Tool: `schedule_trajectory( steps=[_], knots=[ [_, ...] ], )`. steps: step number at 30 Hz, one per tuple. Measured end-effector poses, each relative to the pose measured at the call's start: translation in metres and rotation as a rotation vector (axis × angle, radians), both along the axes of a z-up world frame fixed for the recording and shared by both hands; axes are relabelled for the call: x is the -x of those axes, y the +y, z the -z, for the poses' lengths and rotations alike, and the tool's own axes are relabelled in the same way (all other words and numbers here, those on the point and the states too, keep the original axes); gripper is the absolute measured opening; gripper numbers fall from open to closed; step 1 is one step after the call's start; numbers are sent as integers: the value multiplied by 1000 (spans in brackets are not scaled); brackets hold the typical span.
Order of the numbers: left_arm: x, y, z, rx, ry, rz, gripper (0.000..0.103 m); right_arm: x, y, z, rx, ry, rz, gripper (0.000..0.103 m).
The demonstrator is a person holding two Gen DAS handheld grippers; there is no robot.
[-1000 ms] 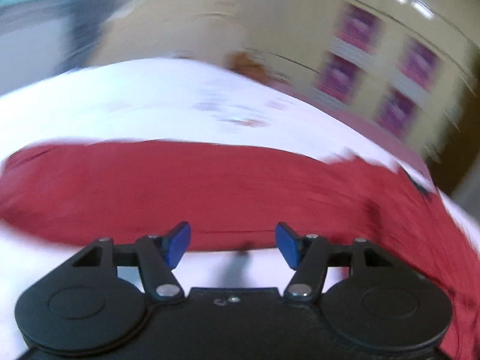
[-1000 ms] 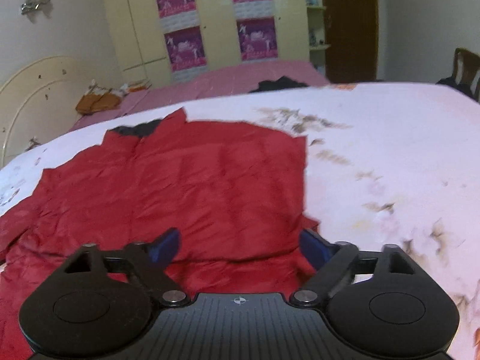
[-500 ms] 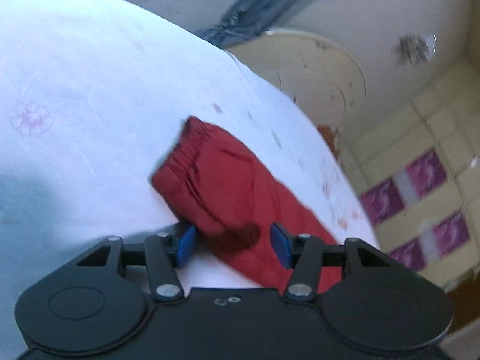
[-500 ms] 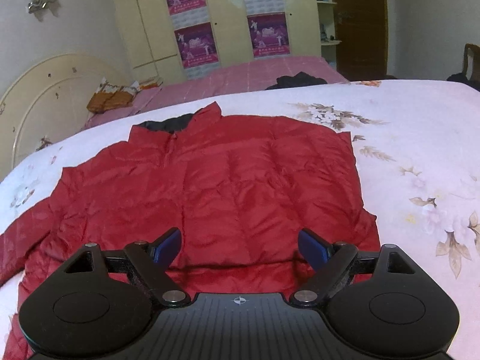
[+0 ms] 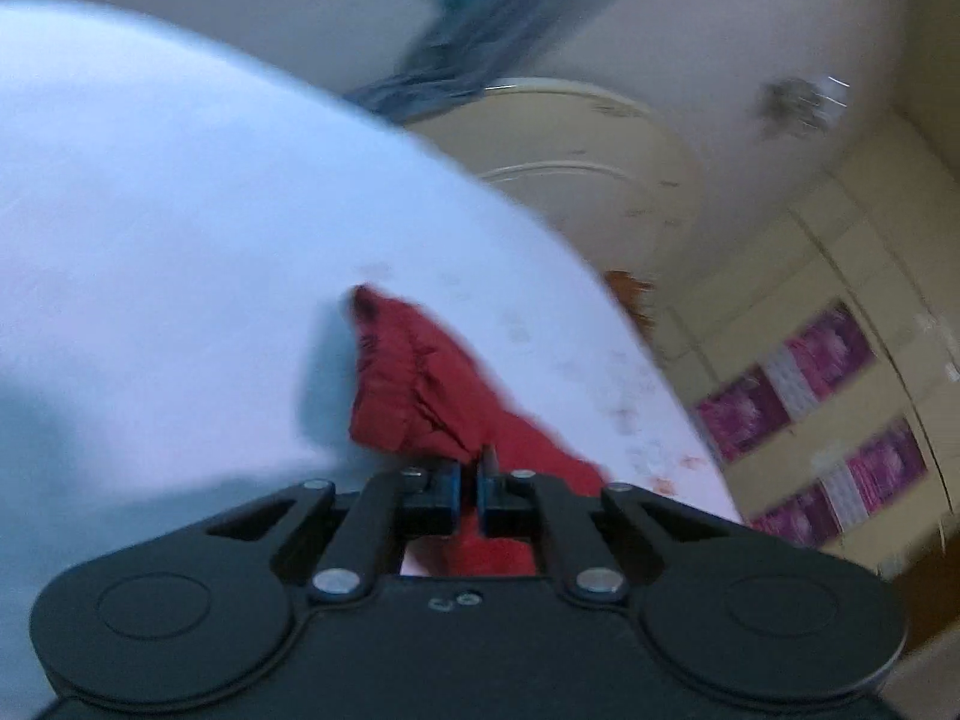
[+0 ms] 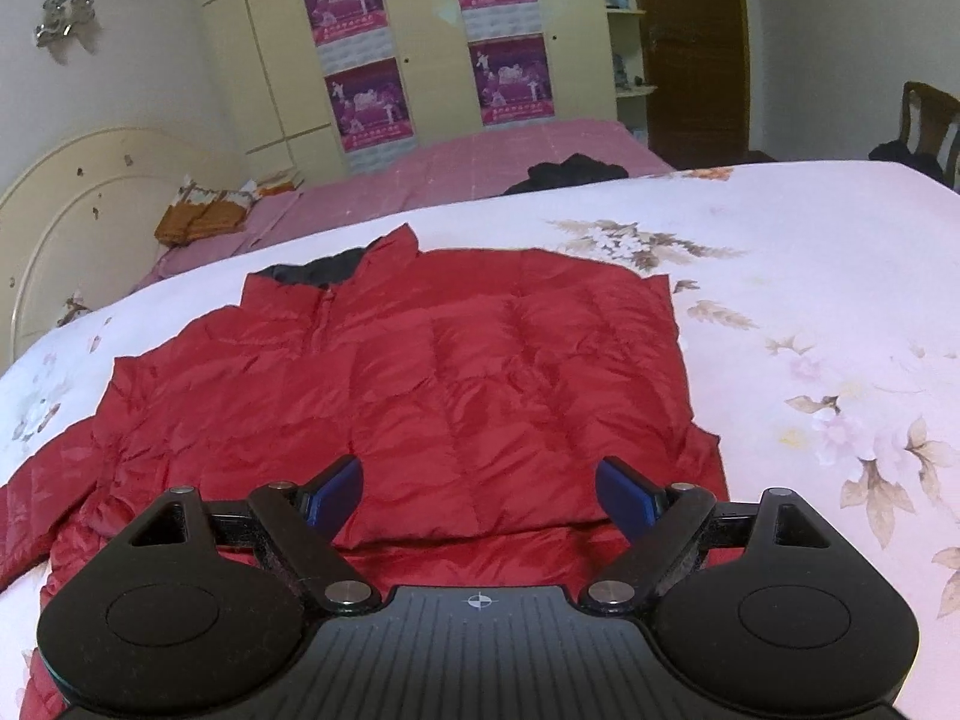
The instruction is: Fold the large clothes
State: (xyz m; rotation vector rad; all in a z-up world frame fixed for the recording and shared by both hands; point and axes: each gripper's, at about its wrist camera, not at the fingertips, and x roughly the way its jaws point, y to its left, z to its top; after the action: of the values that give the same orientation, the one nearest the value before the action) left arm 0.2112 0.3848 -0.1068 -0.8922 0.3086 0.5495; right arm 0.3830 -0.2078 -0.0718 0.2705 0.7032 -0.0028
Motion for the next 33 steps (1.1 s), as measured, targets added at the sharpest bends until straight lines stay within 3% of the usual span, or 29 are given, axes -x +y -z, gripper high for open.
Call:
schedule_trajectory(
  steps=[6,10,16,22,33],
  knots=[
    [-69,-74,-43,-209,-9,321,4,1,-3,-1,-13,-7,10,85],
    [-115,-147,-51,-277,24,526,4,-5,-9,0,-36,-13,2,85],
    [-165,-259,-35,-324,117,789,4,-19,-20,3,-100,-17,-6,85],
    [-194,-340,-28,-385,149,962,4,-19,-39,2,-116,-37,-20,85],
    [-215,-430,-14,-411,169,1115,4,-13,-104,10,-175,-17,67,85]
  ],
)
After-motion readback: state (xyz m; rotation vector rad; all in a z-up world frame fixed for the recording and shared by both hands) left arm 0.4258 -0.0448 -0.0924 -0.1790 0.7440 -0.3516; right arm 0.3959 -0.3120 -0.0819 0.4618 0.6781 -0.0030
